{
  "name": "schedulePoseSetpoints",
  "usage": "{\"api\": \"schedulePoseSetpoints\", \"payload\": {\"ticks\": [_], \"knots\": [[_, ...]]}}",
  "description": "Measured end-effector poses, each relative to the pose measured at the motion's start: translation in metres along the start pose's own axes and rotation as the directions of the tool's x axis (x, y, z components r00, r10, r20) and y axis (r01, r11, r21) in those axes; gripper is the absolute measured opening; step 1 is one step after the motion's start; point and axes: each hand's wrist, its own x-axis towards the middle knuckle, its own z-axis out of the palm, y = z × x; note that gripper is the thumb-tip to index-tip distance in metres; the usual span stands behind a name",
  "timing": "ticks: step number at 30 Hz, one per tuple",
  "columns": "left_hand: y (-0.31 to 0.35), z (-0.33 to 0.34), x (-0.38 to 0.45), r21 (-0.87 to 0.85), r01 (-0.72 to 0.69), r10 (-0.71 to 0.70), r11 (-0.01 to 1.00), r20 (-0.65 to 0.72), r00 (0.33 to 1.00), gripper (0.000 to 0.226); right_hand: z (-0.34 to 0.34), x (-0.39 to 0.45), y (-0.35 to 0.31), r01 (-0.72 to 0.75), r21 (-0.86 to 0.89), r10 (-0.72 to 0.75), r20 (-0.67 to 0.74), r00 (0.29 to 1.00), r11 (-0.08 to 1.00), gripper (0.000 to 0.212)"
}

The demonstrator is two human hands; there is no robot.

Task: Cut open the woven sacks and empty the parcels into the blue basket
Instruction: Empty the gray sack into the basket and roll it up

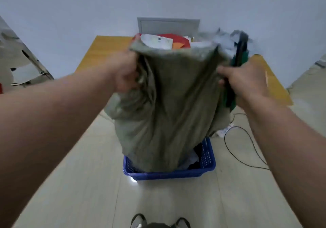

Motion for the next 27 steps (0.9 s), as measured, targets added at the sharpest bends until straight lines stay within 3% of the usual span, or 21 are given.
{"api": "schedulePoseSetpoints", "payload": {"ticks": [2,3,5,7,8,10,12,13,15,17,18,19,20,21,22,24,26,27], "knots": [[0.056,-0.003,0.015,-0.242,-0.142,0.141,0.960,-0.020,0.990,0.041,-0.011,0.017,-0.040,0.207,0.175,-0.172,-0.196,0.965,0.963,0.017],[0.076,-0.002,0.015,-0.386,-0.250,0.250,0.888,-0.051,0.967,0.048,-0.013,0.019,-0.048,0.306,0.226,-0.245,-0.261,0.934,0.925,0.017],[0.074,0.009,0.012,-0.531,-0.259,0.273,0.807,-0.054,0.961,0.050,-0.005,0.011,-0.023,0.257,0.050,-0.243,-0.194,0.950,0.965,0.018],[0.022,0.022,-0.002,-0.317,-0.089,0.091,0.944,-0.008,0.996,0.039,0.011,-0.017,0.028,-0.005,-0.204,0.034,0.140,0.990,0.979,0.017],[-0.008,0.026,-0.011,-0.219,0.050,-0.046,0.974,0.022,0.999,0.035,0.017,-0.031,0.048,-0.109,-0.280,0.185,0.264,0.946,0.954,0.014],[-0.038,0.022,-0.012,-0.096,0.174,-0.162,0.980,0.127,0.979,0.028,0.018,-0.030,0.053,-0.209,-0.216,0.265,0.274,0.925,0.954,0.010],[-0.008,0.011,0.014,-0.108,0.036,-0.012,0.994,0.217,0.976,0.028,0.008,-0.003,0.022,-0.078,-0.116,0.089,0.101,0.991,0.990,0.010],[0.025,0.010,0.021,-0.229,-0.033,0.087,0.973,0.229,0.970,0.032,0.002,0.009,-0.006,0.044,-0.041,-0.044,-0.014,0.999,0.998,0.011],[0.086,0.010,0.024,-0.463,-0.120,0.213,0.878,0.154,0.965,0.044,-0.006,0.016,-0.053,0.304,0.177,-0.262,-0.228,0.938,0.936,0.017],[0.100,0.007,0.022,-0.604,-0.236,0.321,0.762,0.035,0.946,0.047,-0.003,0.008,-0.052,0.426,0.261,-0.366,-0.250,0.896,0.866,0.023],[0.091,0.007,0.022,-0.604,-0.266,0.332,0.751,-0.002,0.943,0.036,0.002,-0.002,-0.036,0.357,0.224,-0.328,-0.158,0.931,0.907,0.022],[0.069,0.006,0.022,-0.520,-0.257,0.285,0.815,-0.027,0.958,0.027,0.008,-0.014,-0.015,0.209,0.143,-0.212,0.008,0.977,0.967,0.019],[0.037,0.007,0.021,-0.382,-0.162,0.168,0.910,-0.018,0.986,0.023,0.014,-0.025,0.007,0.011,0.048,-0.021,0.199,0.980,0.999,0.015],[0.007,0.006,0.020,-0.246,-0.020,0.021,0.969,0.003,1.000,0.023,0.017,-0.034,0.023,-0.158,-0.044,0.163,0.320,0.933,0.987,0.012],[-0.012,0.009,0.016,-0.156,0.092,-0.089,0.983,0.028,0.996,0.024,0.018,-0.036,0.033,-0.223,-0.105,0.246,0.346,0.905,0.969,0.009],[-0.008,0.011,0.014,-0.118,0.088,-0.071,0.989,0.139,0.988,0.031,0.014,-0.015,0.027,-0.147,-0.146,0.178,0.226,0.958,0.978,0.010],[0.035,0.007,0.015,-0.340,-0.056,0.146,0.939,0.246,0.958,0.038,0.004,0.006,-0.006,0.068,0.001,-0.068,0.002,0.998,0.998,0.012],[0.064,0.002,0.019,-0.469,-0.134,0.246,0.873,0.186,0.951,0.037,0.000,0.010,-0.027,0.202,0.141,-0.187,-0.114,0.976,0.969,0.011]]}}
